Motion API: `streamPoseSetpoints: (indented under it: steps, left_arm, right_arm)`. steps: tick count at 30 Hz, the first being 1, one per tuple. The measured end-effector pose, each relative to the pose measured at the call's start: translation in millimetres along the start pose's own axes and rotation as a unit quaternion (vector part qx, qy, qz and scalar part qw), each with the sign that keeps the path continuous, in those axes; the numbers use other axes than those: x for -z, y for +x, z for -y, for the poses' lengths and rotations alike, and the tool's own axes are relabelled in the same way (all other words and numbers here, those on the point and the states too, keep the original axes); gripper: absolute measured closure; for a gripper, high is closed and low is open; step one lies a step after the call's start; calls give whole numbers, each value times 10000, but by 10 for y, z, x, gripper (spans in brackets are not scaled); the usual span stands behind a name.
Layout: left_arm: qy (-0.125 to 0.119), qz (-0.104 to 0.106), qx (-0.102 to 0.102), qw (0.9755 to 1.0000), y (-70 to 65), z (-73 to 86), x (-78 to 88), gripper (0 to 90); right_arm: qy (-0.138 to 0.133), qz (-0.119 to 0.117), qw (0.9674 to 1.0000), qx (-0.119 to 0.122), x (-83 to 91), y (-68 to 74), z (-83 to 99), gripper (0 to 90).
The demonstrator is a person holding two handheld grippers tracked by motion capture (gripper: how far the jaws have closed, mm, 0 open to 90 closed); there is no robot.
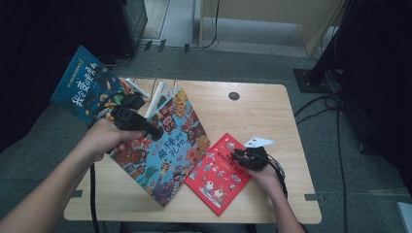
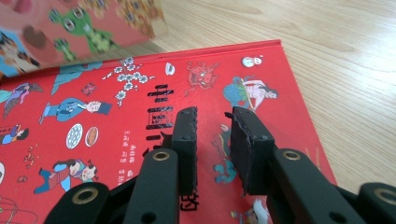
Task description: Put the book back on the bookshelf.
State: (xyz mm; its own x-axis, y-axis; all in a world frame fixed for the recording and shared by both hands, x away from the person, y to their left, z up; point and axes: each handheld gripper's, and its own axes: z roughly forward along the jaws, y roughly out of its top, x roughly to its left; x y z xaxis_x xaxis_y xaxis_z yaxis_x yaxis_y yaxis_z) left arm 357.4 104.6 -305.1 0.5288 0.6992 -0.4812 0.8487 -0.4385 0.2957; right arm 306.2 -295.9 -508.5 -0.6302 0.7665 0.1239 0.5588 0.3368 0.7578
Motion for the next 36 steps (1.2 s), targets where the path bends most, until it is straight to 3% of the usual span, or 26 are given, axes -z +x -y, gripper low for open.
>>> streamPoseSetpoints:
  steps: [12,25,32,36]
  left_arm:
    - [-568,-23,462,9973,268,531,443,816]
    - [-809,-225,792,9933,534,938,741,815]
    - [-908,-317,1112,9891,698,1162,930,815]
    - [-943,-498,1295,9858,796,1263,1046,815]
  right_arm:
    - [27,-69,10000,49,-84,12,-61,698]
    - [33,-143,9999,-8,-91,-33,-55,698]
    - [20,-151,9999,-15,-88,-41,-51,698]
    - [17,-152,9999,-15,-89,-40,-50,698]
